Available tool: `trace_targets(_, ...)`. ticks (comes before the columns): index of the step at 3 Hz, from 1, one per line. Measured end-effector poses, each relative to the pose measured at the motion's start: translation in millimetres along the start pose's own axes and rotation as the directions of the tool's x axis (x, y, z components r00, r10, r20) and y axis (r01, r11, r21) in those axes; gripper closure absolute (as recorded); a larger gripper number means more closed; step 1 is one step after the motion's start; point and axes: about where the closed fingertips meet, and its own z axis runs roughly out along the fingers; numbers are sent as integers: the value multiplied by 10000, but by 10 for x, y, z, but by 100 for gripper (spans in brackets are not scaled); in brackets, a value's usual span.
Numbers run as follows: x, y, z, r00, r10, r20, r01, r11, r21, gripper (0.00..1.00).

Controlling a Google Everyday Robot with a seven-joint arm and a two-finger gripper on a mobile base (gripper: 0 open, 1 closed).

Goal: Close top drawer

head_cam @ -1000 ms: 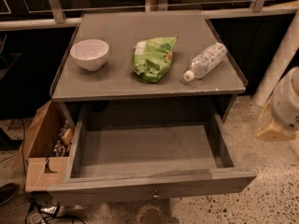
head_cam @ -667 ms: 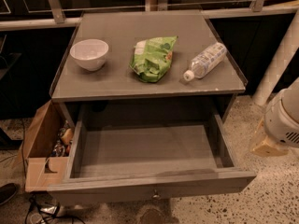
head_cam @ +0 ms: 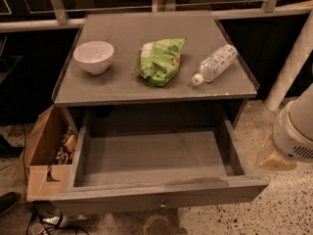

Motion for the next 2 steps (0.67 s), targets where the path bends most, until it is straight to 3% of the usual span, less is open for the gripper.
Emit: trace_targets(2, -185, 317, 731, 9982, 5, 594, 51, 9956, -940, 100)
